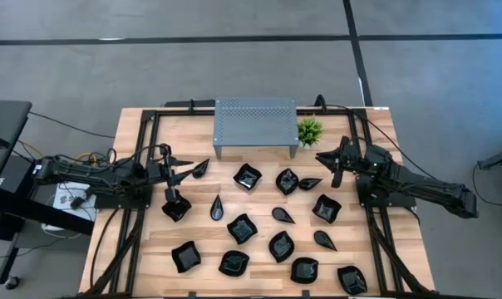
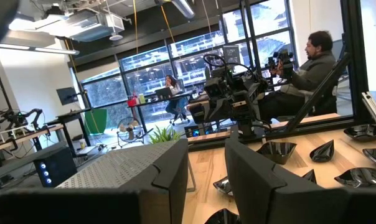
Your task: Pick & Place Mini shaped plates
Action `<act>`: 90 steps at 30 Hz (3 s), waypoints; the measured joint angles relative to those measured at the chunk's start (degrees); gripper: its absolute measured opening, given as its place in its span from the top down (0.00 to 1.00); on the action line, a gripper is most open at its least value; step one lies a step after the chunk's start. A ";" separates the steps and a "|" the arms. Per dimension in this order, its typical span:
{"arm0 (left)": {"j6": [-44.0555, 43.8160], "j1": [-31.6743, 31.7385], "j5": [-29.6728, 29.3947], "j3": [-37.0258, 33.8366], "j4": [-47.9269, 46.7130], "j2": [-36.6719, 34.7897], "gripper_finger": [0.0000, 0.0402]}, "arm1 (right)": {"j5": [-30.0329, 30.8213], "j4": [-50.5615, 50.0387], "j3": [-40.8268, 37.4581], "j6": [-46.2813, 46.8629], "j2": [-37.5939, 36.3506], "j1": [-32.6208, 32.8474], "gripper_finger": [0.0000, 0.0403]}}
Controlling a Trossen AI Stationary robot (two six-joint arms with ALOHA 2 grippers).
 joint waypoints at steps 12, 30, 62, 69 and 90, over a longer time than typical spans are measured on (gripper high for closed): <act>0.00 0.00 0.00 -0.02 0.00 0.02 0.73 | 0.00 0.02 0.00 0.00 0.00 -0.01 0.85; 0.01 0.01 -0.01 -0.02 0.00 0.02 0.73 | 0.00 0.02 0.00 0.00 0.00 0.01 0.85; 0.01 0.00 0.00 -0.01 0.00 0.02 0.73 | 0.00 0.00 0.00 0.01 0.01 0.01 0.85; 0.00 0.00 0.00 -0.01 0.00 0.02 0.73 | 0.00 0.00 -0.01 0.01 0.01 0.00 0.85; 1.28 0.00 0.00 0.00 1.26 0.02 0.73 | 13.88 1.57 -0.05 -0.07 0.00 -2.77 0.85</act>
